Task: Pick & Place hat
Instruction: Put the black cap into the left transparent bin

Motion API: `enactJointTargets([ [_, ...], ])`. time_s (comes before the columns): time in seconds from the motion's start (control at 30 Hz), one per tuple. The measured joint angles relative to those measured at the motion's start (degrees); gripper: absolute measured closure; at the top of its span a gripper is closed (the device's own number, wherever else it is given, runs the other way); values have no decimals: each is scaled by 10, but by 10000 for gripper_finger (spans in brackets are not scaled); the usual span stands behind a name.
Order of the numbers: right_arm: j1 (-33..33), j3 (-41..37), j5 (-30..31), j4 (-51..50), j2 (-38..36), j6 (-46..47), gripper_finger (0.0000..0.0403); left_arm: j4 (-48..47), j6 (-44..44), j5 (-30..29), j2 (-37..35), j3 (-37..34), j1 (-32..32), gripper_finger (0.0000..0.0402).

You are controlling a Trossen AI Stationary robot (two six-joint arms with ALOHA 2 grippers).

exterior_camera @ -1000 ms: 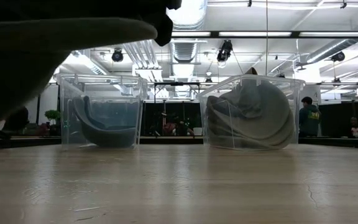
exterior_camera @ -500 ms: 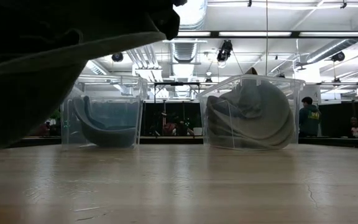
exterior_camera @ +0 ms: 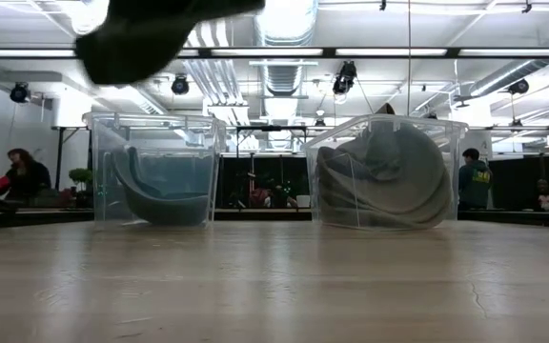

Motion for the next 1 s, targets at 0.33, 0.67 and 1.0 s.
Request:
enactJointTargets([
  [0.33,-27,0,142,63,-134,-102,394,74,133,-119,-2,67,-2,271],
  [0.67,-23,-5,164,193,-191,-211,393,108,174,-343,-3,50,-3,271],
  [1.0,-23,-5,161,284,-189,-284,391,278,214,-249,-3,-55,-3,271],
])
